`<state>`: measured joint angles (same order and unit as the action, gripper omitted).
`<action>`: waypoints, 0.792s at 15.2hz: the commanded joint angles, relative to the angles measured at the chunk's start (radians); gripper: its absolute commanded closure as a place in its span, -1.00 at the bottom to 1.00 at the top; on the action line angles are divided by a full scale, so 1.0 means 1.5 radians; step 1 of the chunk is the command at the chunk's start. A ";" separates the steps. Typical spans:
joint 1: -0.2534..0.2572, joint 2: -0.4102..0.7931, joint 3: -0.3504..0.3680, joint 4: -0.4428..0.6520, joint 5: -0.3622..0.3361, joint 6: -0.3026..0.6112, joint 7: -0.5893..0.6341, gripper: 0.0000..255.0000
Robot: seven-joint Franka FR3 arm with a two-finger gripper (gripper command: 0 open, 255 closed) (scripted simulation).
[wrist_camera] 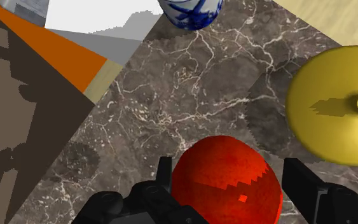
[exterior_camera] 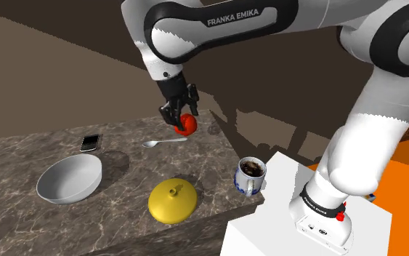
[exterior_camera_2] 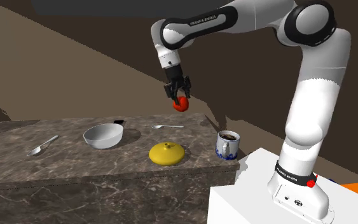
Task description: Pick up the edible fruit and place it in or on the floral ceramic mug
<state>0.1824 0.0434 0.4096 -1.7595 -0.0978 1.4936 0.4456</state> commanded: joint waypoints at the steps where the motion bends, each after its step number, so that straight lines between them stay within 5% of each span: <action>1: -0.003 -0.063 -0.001 -0.063 0.023 0.006 -0.009 1.00; 12: 0.031 -0.373 -0.028 -0.333 0.117 -0.016 -0.053 1.00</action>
<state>0.2202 -0.4701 0.3718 -2.2190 0.0657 1.4749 0.3705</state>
